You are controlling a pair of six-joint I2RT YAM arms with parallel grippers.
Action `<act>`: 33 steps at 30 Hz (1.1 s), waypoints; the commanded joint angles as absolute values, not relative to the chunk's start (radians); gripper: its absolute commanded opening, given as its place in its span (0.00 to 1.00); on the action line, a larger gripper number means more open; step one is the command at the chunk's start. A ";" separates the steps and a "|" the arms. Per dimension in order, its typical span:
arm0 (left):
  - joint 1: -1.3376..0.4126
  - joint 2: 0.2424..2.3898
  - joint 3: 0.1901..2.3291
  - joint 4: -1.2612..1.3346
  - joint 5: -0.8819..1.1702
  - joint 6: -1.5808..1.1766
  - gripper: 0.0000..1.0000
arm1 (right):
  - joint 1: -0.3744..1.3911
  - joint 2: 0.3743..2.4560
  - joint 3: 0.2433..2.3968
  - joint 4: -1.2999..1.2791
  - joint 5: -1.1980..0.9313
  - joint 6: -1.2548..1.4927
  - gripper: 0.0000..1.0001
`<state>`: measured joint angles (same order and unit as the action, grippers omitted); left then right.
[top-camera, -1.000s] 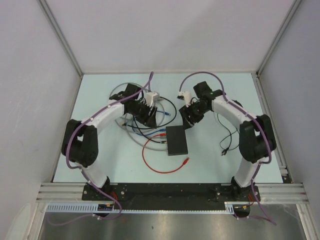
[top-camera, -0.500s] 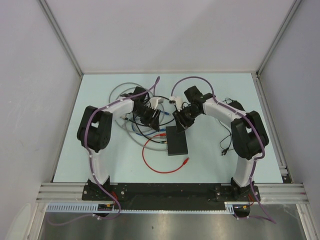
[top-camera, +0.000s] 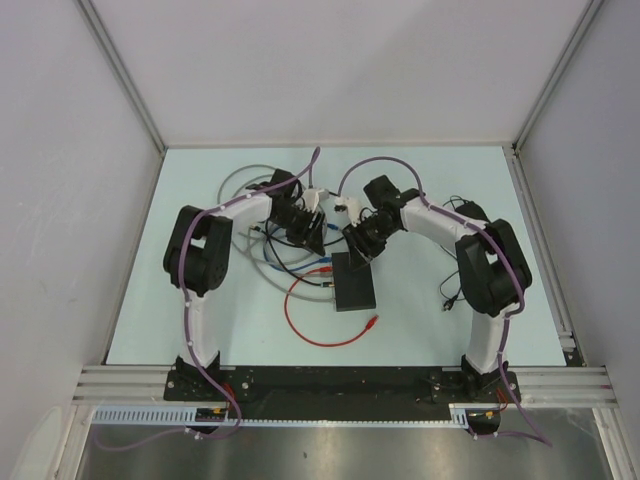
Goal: Pull the plug from the switch port
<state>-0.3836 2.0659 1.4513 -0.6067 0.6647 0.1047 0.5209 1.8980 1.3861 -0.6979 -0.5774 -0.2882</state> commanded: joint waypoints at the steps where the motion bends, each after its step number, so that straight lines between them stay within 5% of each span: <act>1: -0.379 2.091 1.437 -0.540 0.727 0.069 0.54 | 0.543 1.922 1.410 -0.680 -0.589 -0.287 0.40; 8: -0.376 2.118 1.433 -0.512 0.796 0.051 0.50 | 0.551 1.985 1.413 -0.676 -0.563 -0.267 0.17; 33: -0.377 2.177 1.410 -0.531 0.850 0.087 0.42 | 0.546 2.054 1.425 -0.696 -0.554 -0.279 0.18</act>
<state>-0.3744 2.1395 1.4143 -0.5091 0.8703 0.0456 0.5453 2.0006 1.4178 -0.7002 -0.6144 -0.2623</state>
